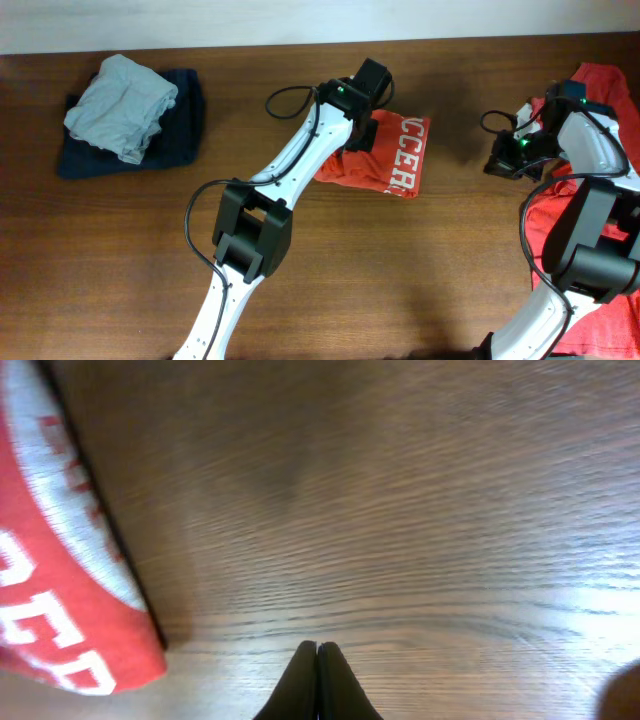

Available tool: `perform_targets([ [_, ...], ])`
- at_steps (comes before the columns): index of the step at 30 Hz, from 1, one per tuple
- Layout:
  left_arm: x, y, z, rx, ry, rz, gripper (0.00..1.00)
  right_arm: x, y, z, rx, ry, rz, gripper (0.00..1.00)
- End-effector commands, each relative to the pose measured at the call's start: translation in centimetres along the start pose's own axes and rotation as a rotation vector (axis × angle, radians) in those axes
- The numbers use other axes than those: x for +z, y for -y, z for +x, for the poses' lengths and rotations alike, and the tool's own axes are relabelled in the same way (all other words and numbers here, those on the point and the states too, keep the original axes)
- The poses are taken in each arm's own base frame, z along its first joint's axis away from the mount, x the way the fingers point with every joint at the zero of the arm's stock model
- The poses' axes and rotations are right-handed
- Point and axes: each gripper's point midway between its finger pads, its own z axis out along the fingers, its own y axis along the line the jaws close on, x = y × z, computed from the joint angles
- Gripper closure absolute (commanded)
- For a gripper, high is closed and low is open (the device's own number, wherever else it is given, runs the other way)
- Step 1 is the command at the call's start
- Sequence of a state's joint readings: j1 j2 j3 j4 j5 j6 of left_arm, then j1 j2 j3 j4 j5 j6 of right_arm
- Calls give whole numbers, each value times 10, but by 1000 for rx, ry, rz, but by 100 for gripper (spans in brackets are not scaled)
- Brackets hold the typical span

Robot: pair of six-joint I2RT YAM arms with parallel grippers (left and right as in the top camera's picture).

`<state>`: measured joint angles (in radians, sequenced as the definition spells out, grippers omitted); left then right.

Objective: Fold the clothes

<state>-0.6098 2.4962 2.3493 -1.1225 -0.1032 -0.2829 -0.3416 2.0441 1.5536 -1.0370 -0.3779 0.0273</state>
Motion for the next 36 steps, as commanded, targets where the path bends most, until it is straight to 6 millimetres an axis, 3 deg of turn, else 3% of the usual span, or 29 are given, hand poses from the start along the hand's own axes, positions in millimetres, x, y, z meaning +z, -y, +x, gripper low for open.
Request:
perform_targets([
  [1, -19, -9, -16, 45, 58, -40, 99, -10, -52, 6, -201, 13, -240, 96],
  [3, -29, -8, -23, 60, 78, -38, 99, -13, -77, 10, -281, 19, -354, 96],
  [7, -50, -10, -33, 58, 112, -39, 99, -9, -92, 14, -323, 12, -376, 96],
  [12, -55, -32, -29, 50, 93, -131, 99, -5, -99, 17, -348, -1, -367, 96],
  [22, -55, -59, -25, 45, 79, -268, 100, -1, -92, 18, -353, -10, -312, 96],
  [27, -51, -69, -22, 14, 64, -277, 99, -6, -108, 19, -374, 0, -398, 96],
  [30, -55, -71, -24, 15, 75, -292, 99, -11, -125, 21, -439, 21, -490, 96],
  [36, -80, -62, -32, 17, 114, -267, 100, -9, -129, 20, -460, 27, -483, 96],
])
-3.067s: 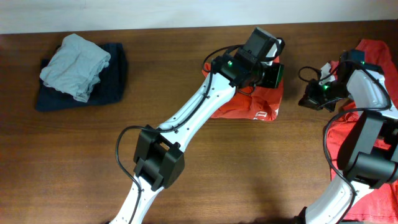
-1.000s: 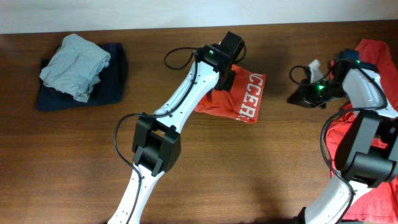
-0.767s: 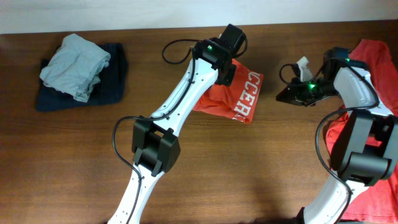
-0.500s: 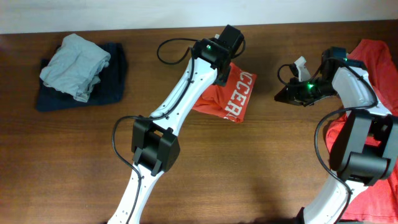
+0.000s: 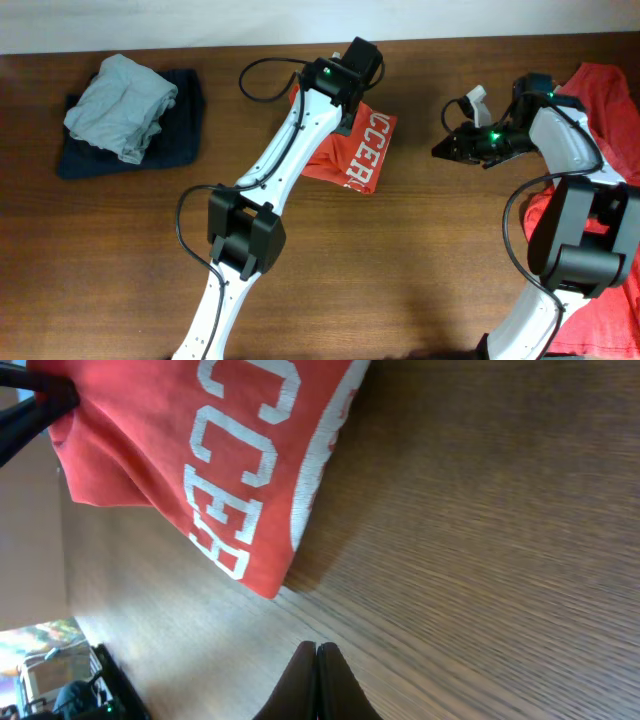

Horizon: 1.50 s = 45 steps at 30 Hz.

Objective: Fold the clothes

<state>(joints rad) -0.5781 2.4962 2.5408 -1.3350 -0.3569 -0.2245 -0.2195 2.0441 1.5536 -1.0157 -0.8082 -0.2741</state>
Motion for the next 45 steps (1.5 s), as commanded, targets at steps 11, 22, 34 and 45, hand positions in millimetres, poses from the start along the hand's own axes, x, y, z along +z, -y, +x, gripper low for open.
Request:
perform_targets([
  [11, -35, -21, -21, -48, 80, -12, 100, -3, -8, 0, -50, 4, 9, 96],
  [22, 2, -59, 2, -113, -53, -63, 100, -3, -3, 2, -47, -8, 37, 96],
  [34, 62, -21, 32, -75, -203, 23, 99, -3, -3, 5, -39, -17, 42, 96],
  [45, 71, -39, 22, -64, -162, -45, 98, 7, -15, 2, -75, -25, 24, 96],
])
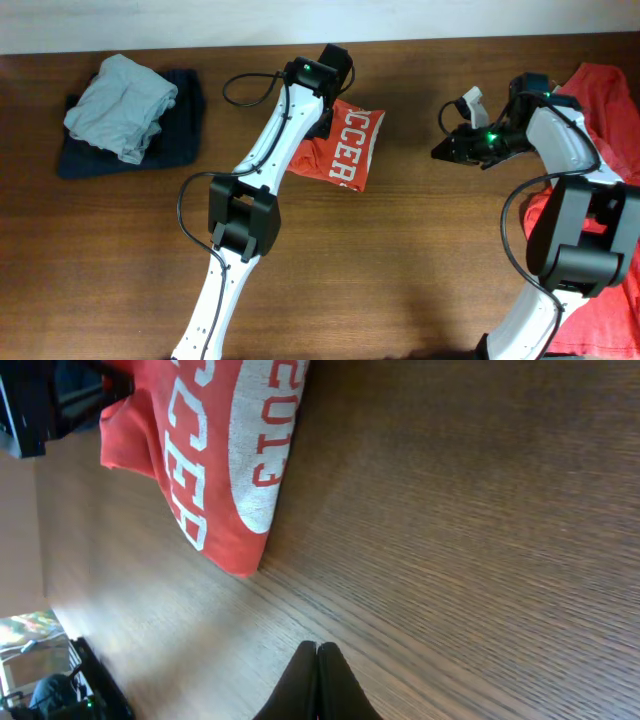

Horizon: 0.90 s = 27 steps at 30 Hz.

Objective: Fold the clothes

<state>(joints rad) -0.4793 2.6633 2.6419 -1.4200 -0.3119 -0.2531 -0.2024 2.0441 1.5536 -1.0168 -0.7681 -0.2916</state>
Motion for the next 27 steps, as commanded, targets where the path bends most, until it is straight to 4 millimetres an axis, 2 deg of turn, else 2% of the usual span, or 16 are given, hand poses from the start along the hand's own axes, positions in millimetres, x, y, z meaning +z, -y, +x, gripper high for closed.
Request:
perform_targets([
  [1, 2, -10, -5, 9, 16, -27, 90, 3, -18, -1, -51, -5, -11, 96],
  [4, 2, -14, -6, 9, 22, -51, 48, 8, -24, 0, -64, -16, -16, 96],
  [5, 1, -17, -8, 7, 29, -71, 37, 10, -26, 0, -68, -19, -18, 96],
  [6, -2, -23, -11, 4, 44, -98, 30, 11, -28, 0, -75, -21, -20, 96],
  [8, -13, -34, -18, -11, 80, -136, 23, 15, -34, -4, -96, -12, -34, 96],
  [12, -40, -41, -33, -59, 144, -61, 20, 22, -55, -20, -111, 43, -114, 96],
  [13, -45, -39, -35, -67, 149, -23, 23, 25, -60, -25, -119, 57, -123, 96],
  [15, -56, -28, -36, -84, 142, 142, 67, 33, -70, -39, -151, 95, -122, 96],
  [16, -60, -22, -36, -73, 134, 219, 86, 37, -76, -44, -171, 109, -126, 96],
  [17, -61, -18, -36, -66, 126, 282, 100, 40, -82, -49, -185, 121, -131, 96],
  [20, -64, -10, -32, -63, 87, 458, 100, 53, -100, -60, -244, 151, -135, 96],
  [23, -67, -3, -27, -15, 62, 650, 100, 71, -101, -73, -276, 186, -2, 96],
  [27, -53, -21, -22, -43, 20, 674, 100, 85, -105, -82, -329, 214, 92, 96],
])
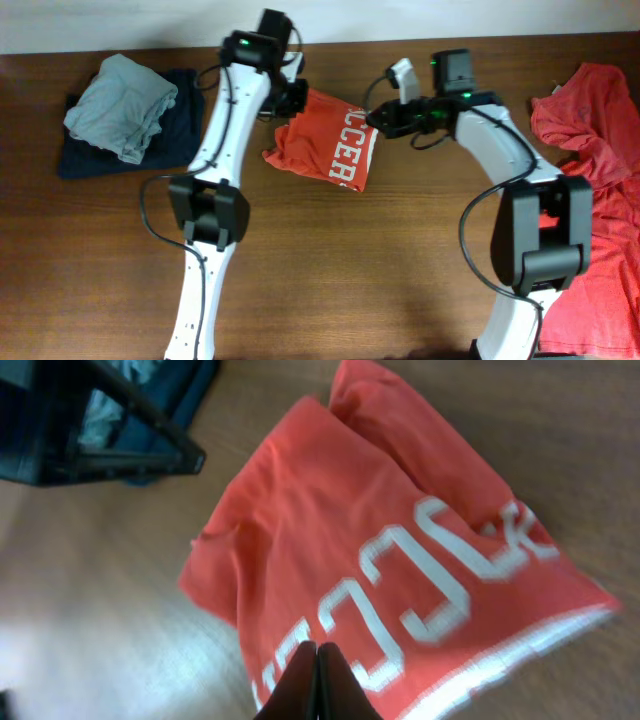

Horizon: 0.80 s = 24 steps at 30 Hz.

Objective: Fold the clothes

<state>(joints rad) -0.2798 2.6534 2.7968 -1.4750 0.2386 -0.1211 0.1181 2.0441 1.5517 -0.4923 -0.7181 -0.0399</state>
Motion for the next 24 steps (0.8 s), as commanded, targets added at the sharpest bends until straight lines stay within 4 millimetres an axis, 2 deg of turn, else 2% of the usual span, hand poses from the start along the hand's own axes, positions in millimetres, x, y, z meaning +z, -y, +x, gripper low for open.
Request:
perform_targets([
  [1, -12, 6, 2, 22, -11, 152, 100, 7, 1, -9, -23, 21, 129, 96],
  [4, -3, 0, 8, -7, -52, 198, 100, 20, 4, -12, -14, 39, 129, 96],
  [9, 3, 18, 12, 62, -66, 402, 100, 34, 21, -5, 20, 34, 133, 96],
  [15, 28, 13, 18, 55, -110, 414, 100, 55, 42, 9, 41, 11, 138, 96],
  [18, 52, 4, 27, 78, -146, 405, 100, 69, 56, 19, 49, 2, 146, 96],
  [22, 89, -33, 42, 59, -221, 260, 100, 84, 76, 37, 74, -31, 183, 96],
  [24, 101, -47, 48, 48, -247, 221, 100, 91, 84, 48, 89, -54, 191, 96],
])
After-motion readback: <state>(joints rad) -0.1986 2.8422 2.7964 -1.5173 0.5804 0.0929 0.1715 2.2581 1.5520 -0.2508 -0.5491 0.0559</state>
